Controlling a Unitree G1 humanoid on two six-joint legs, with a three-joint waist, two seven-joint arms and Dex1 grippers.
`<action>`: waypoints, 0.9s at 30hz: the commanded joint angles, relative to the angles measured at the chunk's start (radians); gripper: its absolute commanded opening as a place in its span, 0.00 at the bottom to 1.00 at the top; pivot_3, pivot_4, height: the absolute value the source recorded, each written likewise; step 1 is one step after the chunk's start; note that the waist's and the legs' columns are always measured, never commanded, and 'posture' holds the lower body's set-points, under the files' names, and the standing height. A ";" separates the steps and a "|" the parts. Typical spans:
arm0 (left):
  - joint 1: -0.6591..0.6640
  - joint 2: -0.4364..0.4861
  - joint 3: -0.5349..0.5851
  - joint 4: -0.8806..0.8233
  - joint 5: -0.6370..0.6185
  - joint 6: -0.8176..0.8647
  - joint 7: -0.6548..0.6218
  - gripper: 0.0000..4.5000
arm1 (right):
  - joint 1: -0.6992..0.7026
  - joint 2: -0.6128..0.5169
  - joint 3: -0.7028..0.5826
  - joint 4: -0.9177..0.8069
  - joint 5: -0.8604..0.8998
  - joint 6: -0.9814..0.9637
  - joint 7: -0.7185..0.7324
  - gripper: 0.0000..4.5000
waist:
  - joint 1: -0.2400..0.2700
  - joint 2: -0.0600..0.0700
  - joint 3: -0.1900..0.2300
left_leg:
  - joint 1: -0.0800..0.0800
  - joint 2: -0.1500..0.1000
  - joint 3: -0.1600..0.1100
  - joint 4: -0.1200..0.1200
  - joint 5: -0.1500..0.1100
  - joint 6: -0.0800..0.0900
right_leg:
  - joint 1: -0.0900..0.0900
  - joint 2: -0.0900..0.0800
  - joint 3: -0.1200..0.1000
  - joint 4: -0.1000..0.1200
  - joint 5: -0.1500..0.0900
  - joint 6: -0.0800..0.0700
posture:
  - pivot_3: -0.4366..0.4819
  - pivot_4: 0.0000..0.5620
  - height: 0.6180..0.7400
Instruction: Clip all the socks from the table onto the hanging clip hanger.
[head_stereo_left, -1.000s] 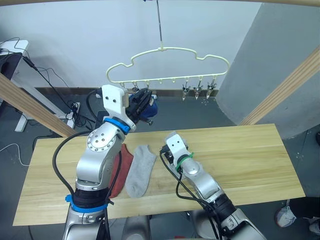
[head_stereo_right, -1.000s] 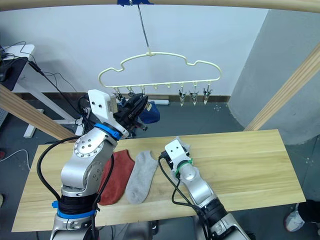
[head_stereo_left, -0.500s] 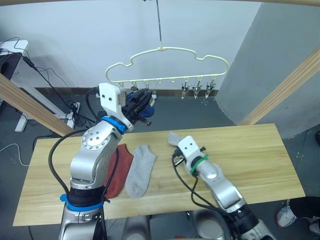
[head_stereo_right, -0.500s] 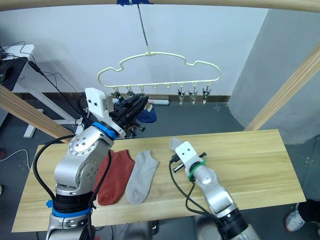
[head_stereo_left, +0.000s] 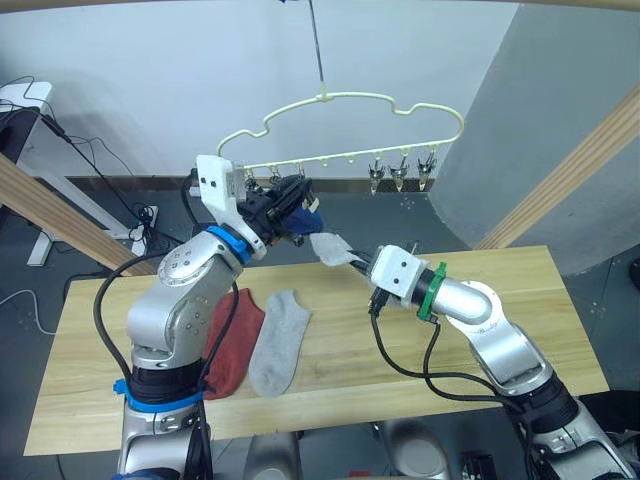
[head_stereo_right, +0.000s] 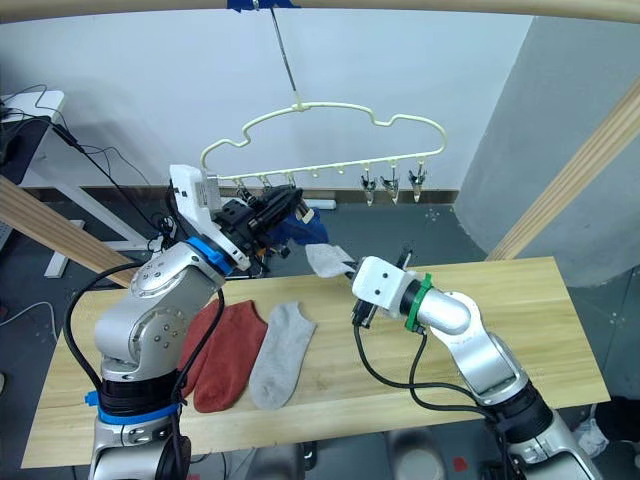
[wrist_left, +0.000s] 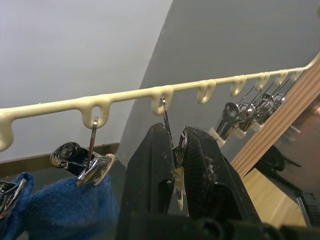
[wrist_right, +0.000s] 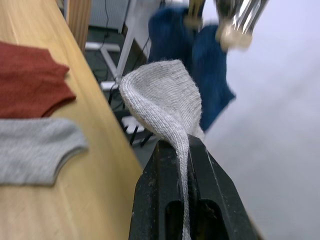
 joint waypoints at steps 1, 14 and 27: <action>-0.014 -0.006 0.030 -0.049 -0.049 0.024 0.023 0.05 | -0.010 0.027 -0.026 0.012 -0.012 -0.051 -0.029 0.00 | 0.000 0.000 0.000 | 0.000 0.000 0.000 0.000 0.000 0.000 | 0.000 0.000 0.000 0.000 0.000 0.000 | 0.24 0.60 1.00; 0.002 0.002 0.039 -0.054 -0.095 0.057 0.058 0.05 | -0.011 0.097 -0.056 0.022 -0.036 -0.084 -0.096 0.00 | 0.000 0.000 0.000 | 0.000 0.001 0.000 0.000 0.000 0.000 | 0.000 -0.001 0.000 0.000 0.000 0.000 | 0.24 0.60 1.00; 0.008 -0.002 0.035 -0.049 -0.112 0.058 0.074 0.05 | -0.003 0.162 -0.041 0.007 -0.037 -0.063 -0.111 0.00 | 0.001 0.000 0.000 | 0.000 0.001 0.000 0.000 0.000 0.000 | 0.000 -0.001 0.000 0.000 0.000 0.000 | 0.24 0.59 1.00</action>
